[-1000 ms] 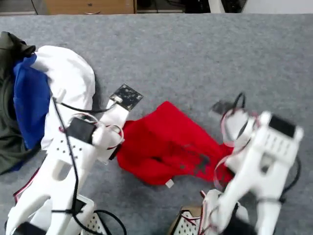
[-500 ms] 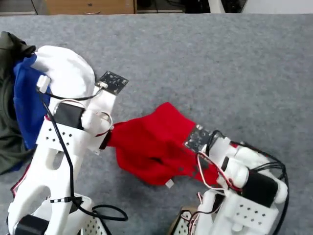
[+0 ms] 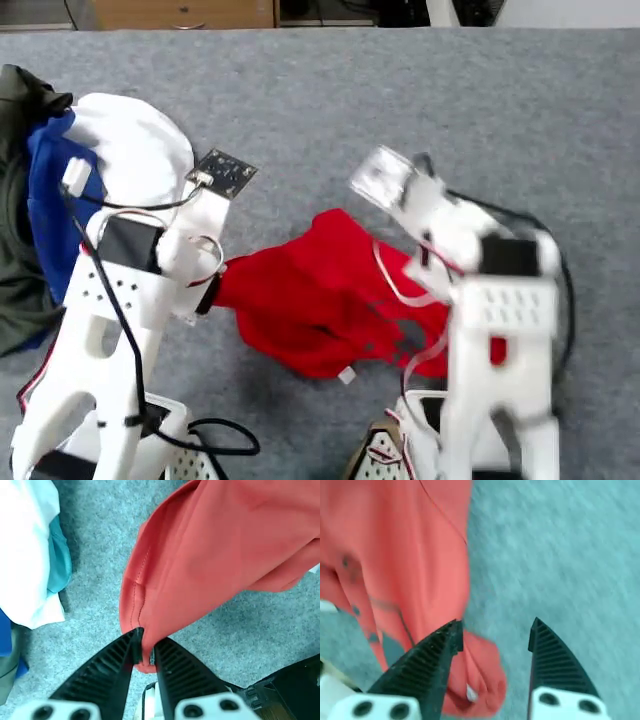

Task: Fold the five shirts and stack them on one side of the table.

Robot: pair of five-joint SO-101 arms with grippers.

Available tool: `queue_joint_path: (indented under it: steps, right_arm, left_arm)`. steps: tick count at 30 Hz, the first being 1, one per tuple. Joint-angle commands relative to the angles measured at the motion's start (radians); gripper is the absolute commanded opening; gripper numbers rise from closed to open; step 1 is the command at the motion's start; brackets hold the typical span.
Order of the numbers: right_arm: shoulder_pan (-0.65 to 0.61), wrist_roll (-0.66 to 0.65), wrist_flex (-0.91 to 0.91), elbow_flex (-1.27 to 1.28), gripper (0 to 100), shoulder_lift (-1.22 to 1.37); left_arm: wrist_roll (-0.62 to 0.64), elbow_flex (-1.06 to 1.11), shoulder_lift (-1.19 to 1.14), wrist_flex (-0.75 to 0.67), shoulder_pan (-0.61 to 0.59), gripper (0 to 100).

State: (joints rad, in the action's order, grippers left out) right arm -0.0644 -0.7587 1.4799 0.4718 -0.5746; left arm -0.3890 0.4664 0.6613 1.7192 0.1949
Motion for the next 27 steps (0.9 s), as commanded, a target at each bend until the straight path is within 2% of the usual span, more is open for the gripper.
queue_joint_path:
  steps: [1,4,10,18,20,24,27]
  right_arm:
    - [-0.104,0.077,-0.038,-0.151,22.4,0.254]
    - [-0.145,0.115,-0.040,-0.262,22.4,0.460]
    - [-0.150,0.178,-0.012,-0.467,22.4,0.819]
    - [-0.200,0.169,0.071,-0.524,21.7,0.981]
    - [-0.225,0.169,0.080,-0.522,17.3,0.992]
    - [-0.242,0.176,0.061,-0.509,2.2,1.026]
    - [-0.200,0.178,0.054,-0.516,1.1,1.050]
  left_arm:
    - [0.005,0.028,0.096,0.009,-0.005,2]
    - [0.005,0.061,0.168,0.009,-0.008,2]
    - [0.008,0.075,0.271,0.029,-0.015,2]
    - [0.011,0.072,0.317,0.032,-0.017,2]
    - [0.011,0.072,0.317,0.032,-0.017,2]
    - [0.011,0.072,0.314,0.032,-0.017,2]
    - [0.011,0.075,0.314,0.032,-0.017,2]
